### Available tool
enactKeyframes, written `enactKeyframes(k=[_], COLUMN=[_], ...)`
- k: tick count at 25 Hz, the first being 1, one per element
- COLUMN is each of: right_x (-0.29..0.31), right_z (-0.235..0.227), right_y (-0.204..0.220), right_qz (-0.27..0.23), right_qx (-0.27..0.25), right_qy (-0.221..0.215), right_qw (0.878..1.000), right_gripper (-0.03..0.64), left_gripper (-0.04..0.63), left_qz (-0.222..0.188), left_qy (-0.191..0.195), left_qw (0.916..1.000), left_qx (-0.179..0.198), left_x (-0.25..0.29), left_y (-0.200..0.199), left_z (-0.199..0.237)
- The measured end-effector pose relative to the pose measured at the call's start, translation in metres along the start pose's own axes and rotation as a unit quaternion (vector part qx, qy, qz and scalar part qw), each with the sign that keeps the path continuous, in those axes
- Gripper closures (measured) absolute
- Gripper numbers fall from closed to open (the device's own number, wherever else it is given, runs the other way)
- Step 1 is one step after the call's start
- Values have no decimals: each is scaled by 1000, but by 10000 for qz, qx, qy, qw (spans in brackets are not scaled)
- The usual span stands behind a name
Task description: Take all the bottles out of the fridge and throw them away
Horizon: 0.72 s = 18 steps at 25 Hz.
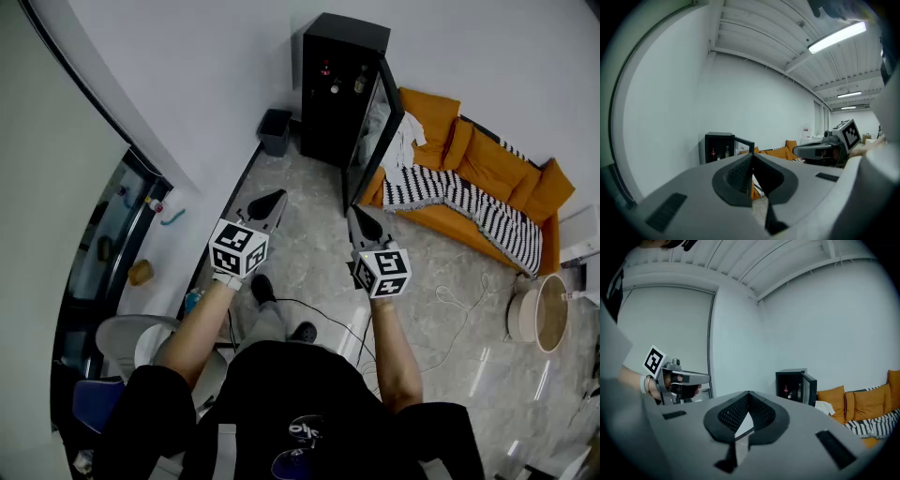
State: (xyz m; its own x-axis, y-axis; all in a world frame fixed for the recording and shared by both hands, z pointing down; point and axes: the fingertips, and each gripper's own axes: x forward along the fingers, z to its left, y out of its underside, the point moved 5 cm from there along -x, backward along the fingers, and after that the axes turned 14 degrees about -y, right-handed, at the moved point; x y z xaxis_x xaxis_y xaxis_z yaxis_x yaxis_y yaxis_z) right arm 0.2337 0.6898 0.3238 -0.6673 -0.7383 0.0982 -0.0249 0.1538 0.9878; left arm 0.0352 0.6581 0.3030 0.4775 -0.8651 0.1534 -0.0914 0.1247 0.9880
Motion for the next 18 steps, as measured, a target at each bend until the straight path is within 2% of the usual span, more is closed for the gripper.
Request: enactKeyframes(k=[9,18], right_x=[17,69], right_z=[-12,-34], right_y=[1,4], right_qz=[-27,65], right_qx=[102,221], right_qy=[-10,100], right_qw=[9999,9997], right_gripper=[611,611], left_gripper=[595,595], left_qz=[43,105], left_qy=[10,-6], left_qw=[10000,9998], left_qx=[4,-169], left_x=[15,53], left_y=[1,7], left_z=[12,67])
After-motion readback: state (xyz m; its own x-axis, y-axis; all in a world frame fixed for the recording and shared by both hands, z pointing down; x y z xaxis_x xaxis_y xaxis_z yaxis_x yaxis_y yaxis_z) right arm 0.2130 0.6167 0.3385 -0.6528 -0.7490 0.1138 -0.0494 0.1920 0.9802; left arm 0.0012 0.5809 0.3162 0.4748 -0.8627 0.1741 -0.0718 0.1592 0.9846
